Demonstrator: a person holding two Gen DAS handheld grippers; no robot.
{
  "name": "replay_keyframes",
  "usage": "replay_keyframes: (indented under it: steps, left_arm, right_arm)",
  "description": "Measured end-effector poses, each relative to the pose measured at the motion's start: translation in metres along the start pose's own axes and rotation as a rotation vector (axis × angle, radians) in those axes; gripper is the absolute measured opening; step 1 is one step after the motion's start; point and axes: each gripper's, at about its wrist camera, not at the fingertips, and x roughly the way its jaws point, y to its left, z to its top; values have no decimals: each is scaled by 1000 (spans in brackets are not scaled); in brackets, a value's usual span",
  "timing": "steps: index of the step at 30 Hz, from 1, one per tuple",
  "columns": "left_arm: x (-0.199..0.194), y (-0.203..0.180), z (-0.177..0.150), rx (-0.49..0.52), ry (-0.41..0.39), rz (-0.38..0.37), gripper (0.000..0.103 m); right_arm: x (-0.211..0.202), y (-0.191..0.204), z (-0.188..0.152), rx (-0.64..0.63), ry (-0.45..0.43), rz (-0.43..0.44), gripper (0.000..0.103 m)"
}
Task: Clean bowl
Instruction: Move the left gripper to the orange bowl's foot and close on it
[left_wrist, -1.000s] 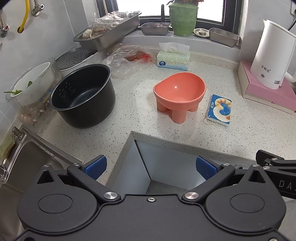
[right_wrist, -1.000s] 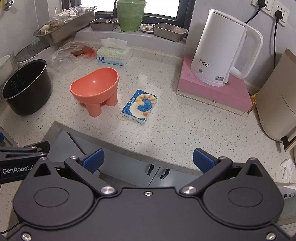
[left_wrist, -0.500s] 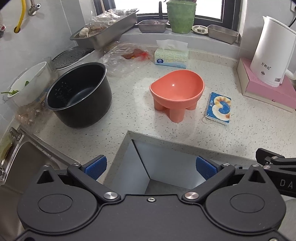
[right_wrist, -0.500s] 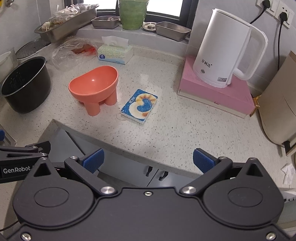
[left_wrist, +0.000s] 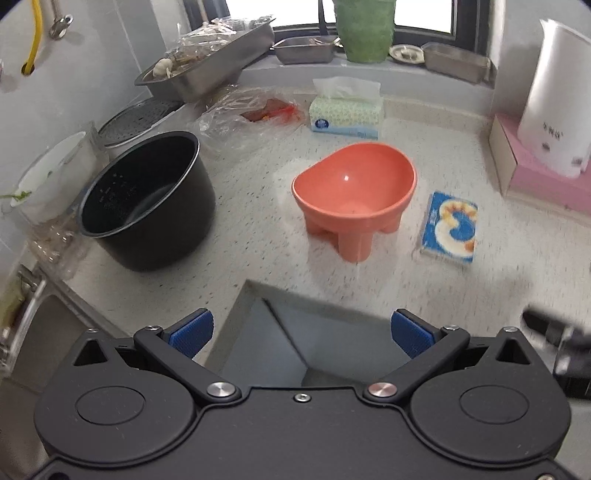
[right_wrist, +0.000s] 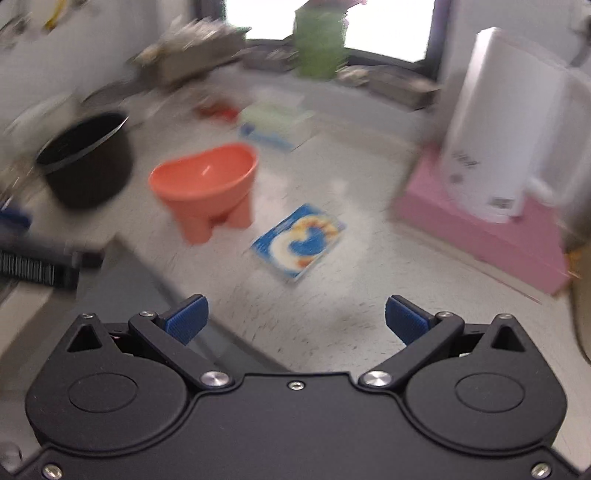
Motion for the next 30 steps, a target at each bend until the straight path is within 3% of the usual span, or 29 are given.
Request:
replay_keyframes:
  steps: [7,13,17,23,30]
  left_arm:
    - [30,3,1,42,-66,-68,103]
    - [76,5,4,110,-127,-122,103]
    - [104,1,0,150,-203,-196,103]
    - [128,0,-8,99,-275,-283,103]
    - [140,-8,-2,73,-264,-306,102]
  right_arm:
    - [48,12,10,-110,-29,6,103]
    - [90,29,28,-248,28,-31,101]
    - [108,36,33,-273,80,-23,93]
    - [118,35,30,-290,137,-56,92]
    - [118,31,33,-320,142,-35,92]
